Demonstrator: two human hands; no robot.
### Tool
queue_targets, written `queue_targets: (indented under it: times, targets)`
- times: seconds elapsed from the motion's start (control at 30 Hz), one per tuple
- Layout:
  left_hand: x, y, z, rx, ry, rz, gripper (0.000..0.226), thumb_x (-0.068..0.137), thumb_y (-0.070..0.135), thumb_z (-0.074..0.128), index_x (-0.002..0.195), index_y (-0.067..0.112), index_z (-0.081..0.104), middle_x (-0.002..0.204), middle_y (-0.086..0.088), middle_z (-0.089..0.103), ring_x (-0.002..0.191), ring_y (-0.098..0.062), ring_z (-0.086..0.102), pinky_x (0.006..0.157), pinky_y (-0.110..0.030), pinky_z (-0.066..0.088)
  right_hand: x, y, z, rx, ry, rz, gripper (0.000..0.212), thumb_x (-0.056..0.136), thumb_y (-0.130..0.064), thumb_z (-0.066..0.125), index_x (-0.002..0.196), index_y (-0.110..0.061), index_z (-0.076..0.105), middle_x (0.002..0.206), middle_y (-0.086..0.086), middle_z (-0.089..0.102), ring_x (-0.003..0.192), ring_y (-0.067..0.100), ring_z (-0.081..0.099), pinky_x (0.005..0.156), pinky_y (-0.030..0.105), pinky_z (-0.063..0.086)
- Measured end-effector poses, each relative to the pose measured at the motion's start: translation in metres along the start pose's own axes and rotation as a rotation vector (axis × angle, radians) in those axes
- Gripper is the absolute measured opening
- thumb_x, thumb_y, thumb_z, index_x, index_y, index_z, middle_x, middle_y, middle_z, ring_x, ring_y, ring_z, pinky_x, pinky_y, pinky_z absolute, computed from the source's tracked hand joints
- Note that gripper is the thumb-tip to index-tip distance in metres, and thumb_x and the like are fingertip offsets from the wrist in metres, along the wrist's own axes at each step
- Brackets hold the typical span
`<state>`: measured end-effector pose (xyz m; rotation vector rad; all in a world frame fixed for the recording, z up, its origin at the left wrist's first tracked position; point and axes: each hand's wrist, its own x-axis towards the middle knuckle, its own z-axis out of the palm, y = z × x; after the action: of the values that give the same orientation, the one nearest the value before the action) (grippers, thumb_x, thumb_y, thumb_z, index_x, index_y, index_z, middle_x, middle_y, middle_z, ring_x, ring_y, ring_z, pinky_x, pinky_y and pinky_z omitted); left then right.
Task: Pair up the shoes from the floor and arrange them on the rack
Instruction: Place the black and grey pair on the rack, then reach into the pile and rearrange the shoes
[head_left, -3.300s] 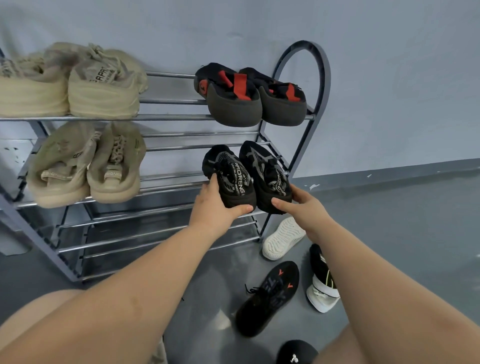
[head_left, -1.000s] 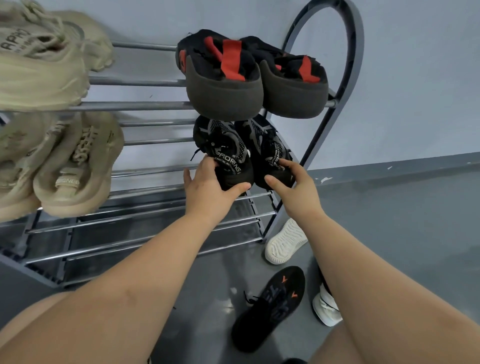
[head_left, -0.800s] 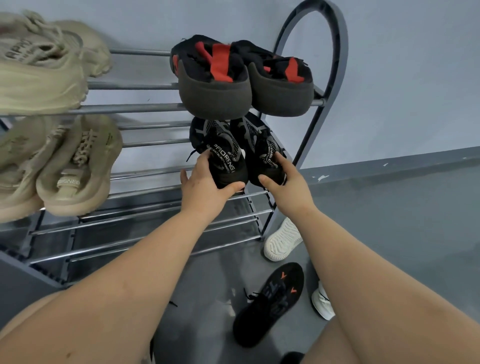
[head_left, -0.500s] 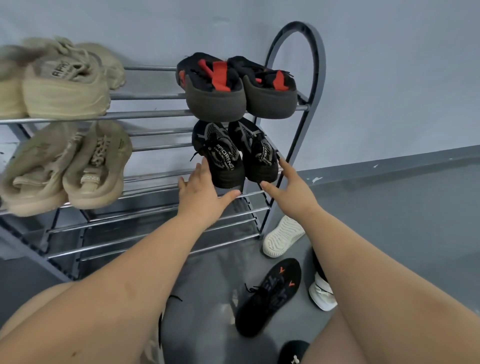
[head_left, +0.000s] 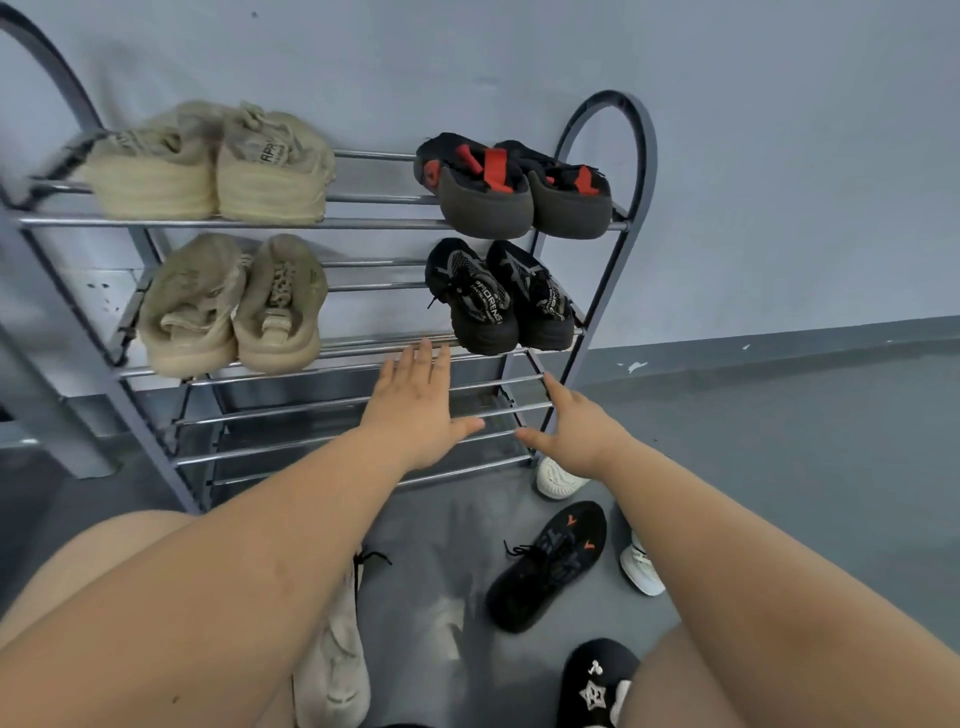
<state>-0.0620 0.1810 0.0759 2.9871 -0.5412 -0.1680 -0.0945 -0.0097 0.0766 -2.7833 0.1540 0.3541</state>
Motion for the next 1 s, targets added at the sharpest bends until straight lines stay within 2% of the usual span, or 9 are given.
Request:
queue_targets:
  times: [0.1,0.3,0.5,0.57,0.67,1.0]
  targets:
    - [-0.018,-0.002,0.01,0.076,-0.049,0.056,0.093,0.089,0.065,0.033,0.15,0.01,-0.011,0.158,-0.014,-0.014,0.147,-0.029,-0.009,0.12,-0.043,-0.004,-0.007,-0.009,0.016,-0.123,-0.068,-0.025,0.09,0.09,-0.057,0.048,0.153,-0.021,-0.005,0.16,0.008,0.009,0.146,0.028,0.014,0.117,0.043,0.021]
    - [-0.048,-0.008,0.023,0.153,-0.136,0.15,0.09,0.09,0.063,0.033,0.15,0.012,-0.011,0.158,-0.011,-0.015,0.147,-0.026,-0.01,0.119,-0.04,-0.006,-0.015,-0.018,0.041,-0.263,-0.169,-0.088,0.092,0.089,-0.059,0.047,0.152,-0.023,-0.008,0.161,0.008,0.001,0.148,0.027,0.008,0.119,0.043,0.016]
    - [-0.064,-0.034,0.024,0.304,-0.183,0.156,0.088,0.092,0.06,0.033,0.149,0.011,-0.013,0.157,-0.012,-0.017,0.147,-0.027,-0.01,0.119,-0.04,-0.006,-0.027,-0.008,0.047,-0.381,-0.236,-0.168,0.089,0.089,-0.059,0.047,0.153,-0.026,-0.006,0.161,0.003,0.0,0.147,0.025,0.011,0.116,0.042,0.022]
    - [-0.063,-0.039,0.027,0.34,-0.184,0.172,0.087,0.093,0.059,0.033,0.149,0.011,-0.013,0.158,-0.012,-0.016,0.147,-0.027,-0.009,0.119,-0.04,-0.005,-0.028,0.003,0.039,-0.439,-0.256,-0.17,0.088,0.089,-0.059,0.046,0.153,-0.026,-0.005,0.161,0.004,0.0,0.146,0.026,0.014,0.116,0.042,0.024]
    - [-0.059,-0.036,0.039,0.263,-0.203,0.145,0.085,0.093,0.058,0.032,0.15,0.012,-0.011,0.158,-0.012,-0.015,0.147,-0.026,-0.008,0.119,-0.039,-0.005,-0.028,0.026,0.021,-0.542,-0.265,-0.121,0.087,0.089,-0.061,0.045,0.153,-0.026,-0.003,0.161,0.005,0.003,0.146,0.026,0.015,0.115,0.043,0.026]
    - [-0.011,0.019,0.101,0.186,-0.361,0.244,0.084,0.094,0.057,0.033,0.15,0.014,-0.011,0.158,-0.01,-0.016,0.147,-0.024,-0.009,0.12,-0.038,-0.006,-0.012,0.124,-0.018,-0.69,-0.28,0.023,0.082,0.09,-0.061,0.042,0.153,-0.025,0.002,0.16,0.002,0.012,0.143,0.027,0.024,0.112,0.04,0.032]
